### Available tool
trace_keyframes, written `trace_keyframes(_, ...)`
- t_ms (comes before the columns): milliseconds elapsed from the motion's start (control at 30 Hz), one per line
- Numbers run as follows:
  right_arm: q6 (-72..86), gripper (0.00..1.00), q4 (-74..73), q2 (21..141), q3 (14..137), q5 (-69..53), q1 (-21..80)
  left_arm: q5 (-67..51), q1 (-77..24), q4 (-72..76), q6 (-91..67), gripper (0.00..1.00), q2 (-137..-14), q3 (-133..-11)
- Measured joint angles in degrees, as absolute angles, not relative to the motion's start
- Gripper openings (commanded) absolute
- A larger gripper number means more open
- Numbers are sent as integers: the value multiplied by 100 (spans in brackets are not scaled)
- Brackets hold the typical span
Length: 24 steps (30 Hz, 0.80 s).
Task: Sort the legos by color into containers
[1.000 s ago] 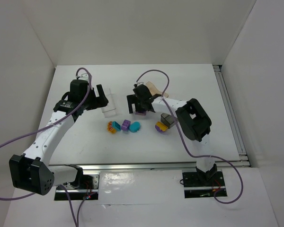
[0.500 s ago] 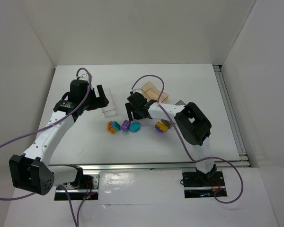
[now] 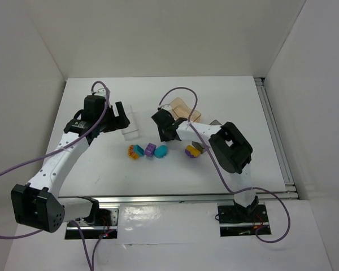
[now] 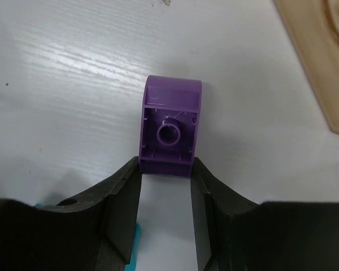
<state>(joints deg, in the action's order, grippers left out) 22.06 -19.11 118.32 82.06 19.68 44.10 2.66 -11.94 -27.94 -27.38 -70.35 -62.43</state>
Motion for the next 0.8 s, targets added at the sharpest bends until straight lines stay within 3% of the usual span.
trace_keyframes(267,2368,38,-1879,10661,7959,2296,4125,102,-1184,-3245,-2733,100,-7516,-6834)
trace_keyframes(500,2469,41,-1892,11069,8779,2333,3369,-167,-1140,-3430,-2729,100,-7699,-7297)
trace_keyframes(567,2502,50,-1909,11281,8888,2333,3194,-213,-1129,-3459,-2724,100,-7699,-7303)
trace_keyframes(600,2523,68,-1911,11367,8906,2335,3144,-248,-1127,-3481,-2720,100,-7699,-7303)
trace_keyframes(633,2550,74,-1931,11445,8923,2342,3100,-292,-1122,-3509,-2718,100,-7699,-7303)
trace_keyframes(800,2499,76,-2231,11620,9194,2335,3028,-464,-1118,-3570,-2716,100,-7699,-7303)
